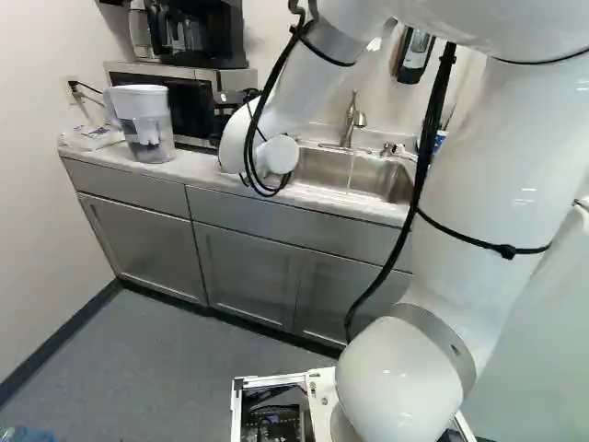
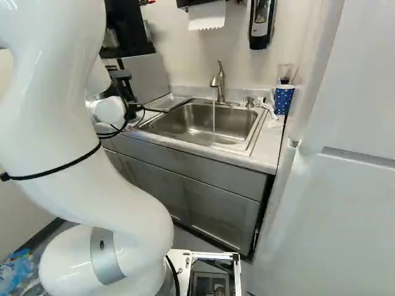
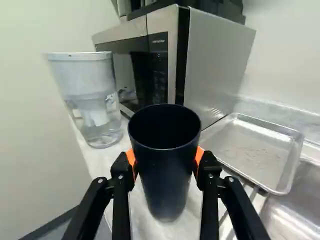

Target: Rinse the cup and place it in the tray

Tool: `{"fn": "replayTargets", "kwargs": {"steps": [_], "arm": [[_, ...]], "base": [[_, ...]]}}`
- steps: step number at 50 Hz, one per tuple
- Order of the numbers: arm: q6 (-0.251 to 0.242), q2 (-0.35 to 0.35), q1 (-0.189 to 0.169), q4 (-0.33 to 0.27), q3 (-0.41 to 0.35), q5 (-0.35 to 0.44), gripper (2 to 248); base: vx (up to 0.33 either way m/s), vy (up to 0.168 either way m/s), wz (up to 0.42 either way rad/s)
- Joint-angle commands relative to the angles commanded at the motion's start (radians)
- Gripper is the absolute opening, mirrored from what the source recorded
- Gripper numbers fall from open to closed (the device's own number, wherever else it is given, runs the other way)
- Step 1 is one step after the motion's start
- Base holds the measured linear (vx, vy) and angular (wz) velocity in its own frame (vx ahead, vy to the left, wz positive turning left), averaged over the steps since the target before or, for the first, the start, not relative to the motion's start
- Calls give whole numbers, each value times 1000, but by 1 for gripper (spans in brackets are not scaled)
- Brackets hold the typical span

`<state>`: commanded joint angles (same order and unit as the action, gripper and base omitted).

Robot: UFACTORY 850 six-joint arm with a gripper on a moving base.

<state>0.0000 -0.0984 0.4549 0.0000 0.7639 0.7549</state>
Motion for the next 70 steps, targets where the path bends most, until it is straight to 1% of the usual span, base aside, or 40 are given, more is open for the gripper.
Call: {"fn": "replayTargets", "kwargs": {"steps": [34,60,70], "arm": [[0,77,-82,0,-4,-66,125],[0,150,-141,0,-20,-86,125],[0,163,-164,0,-33,-86,125]], "base": [[0,0,0],[0,0,0],[0,0,0]]}}
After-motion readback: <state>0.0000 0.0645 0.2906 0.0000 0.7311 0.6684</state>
